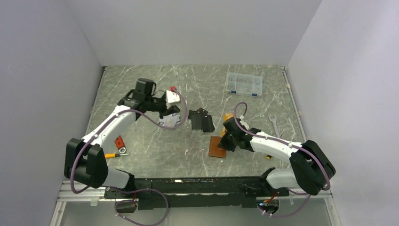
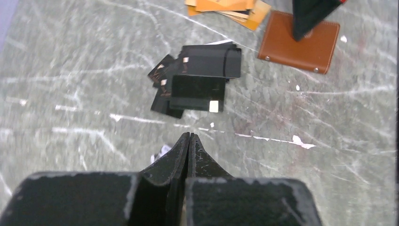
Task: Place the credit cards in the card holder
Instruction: Close the card holder at the center of the board.
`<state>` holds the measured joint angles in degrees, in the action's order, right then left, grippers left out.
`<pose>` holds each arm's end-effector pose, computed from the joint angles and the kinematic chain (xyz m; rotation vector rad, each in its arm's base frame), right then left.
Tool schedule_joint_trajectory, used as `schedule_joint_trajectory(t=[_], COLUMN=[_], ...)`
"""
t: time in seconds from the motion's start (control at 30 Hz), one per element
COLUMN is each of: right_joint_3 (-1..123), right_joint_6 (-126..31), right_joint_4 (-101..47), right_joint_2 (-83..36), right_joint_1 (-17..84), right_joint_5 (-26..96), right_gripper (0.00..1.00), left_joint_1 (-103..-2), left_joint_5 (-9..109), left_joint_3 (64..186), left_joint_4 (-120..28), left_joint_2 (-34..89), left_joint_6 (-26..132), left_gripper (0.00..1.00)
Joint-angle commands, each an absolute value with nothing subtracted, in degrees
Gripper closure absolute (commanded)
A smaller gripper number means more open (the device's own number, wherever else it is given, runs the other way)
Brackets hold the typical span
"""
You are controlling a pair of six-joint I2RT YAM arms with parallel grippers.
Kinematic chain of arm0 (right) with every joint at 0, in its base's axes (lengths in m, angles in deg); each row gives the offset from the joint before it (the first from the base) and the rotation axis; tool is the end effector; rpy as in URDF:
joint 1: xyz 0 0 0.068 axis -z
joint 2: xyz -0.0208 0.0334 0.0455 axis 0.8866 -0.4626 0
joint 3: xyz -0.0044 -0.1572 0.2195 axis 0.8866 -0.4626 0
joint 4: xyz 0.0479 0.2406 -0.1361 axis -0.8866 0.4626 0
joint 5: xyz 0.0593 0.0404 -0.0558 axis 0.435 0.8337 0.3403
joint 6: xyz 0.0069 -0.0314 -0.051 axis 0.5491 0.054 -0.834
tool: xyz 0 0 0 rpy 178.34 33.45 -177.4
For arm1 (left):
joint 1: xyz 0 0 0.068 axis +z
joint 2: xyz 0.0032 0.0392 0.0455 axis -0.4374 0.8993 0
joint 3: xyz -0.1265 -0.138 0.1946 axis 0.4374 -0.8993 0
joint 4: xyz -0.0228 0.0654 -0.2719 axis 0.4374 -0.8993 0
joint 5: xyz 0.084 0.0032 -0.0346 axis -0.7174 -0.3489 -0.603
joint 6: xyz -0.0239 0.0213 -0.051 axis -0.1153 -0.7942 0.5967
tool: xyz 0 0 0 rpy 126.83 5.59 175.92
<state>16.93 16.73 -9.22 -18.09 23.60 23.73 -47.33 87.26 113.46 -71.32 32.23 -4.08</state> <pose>0.1903 0.1494 0.1205 0.7909 2.6483 0.5113 0.2895 -0.1477 0.2658 1.4857 1.5396 -0.6725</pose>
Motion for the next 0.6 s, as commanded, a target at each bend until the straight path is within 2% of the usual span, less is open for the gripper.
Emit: schedule_joint_trajectory(t=[0.0, 0.17, 0.2, 0.4, 0.5, 0.57], right_joint_3=[12.1, 14.5, 15.5, 23.5, 26.5, 28.9], right_joint_6=[13.8, 12.2, 11.7, 8.1, 5.5, 3.8], right_joint_4=[6.3, 5.9, 7.0, 11.4, 10.8, 9.8], right_joint_2=[-26.0, -26.3, -25.2, -18.4, -16.6, -15.5], right_joint_1=[23.6, 23.6, 23.6, 23.6, 23.3, 22.8], right_joint_5=[23.4, 23.4, 22.8, 19.9, 20.4, 20.4], right_gripper=[1.00, 1.00, 0.97, 0.69, 0.57, 0.51], left_joint_1=[-41.5, -37.7, -36.9, -30.8, -28.4, -27.2], left_joint_5=[95.3, 91.5, 90.9, 91.8, 92.2, 91.8], left_joint_3=[117.4, 119.8, 119.7, 120.2, 120.9, 121.3], left_joint_4=[-75.1, -82.6, -83.5, -87.9, -90.0, -91.4], left_joint_2=[27.6, 24.8, 24.1, 21.7, 20.7, 19.9], left_joint_6=[9.5, 11.7, 11.8, 13.7, 14.8, 15.3], left_gripper=[0.95, 0.87, 0.86, 0.79, 0.70, 0.67])
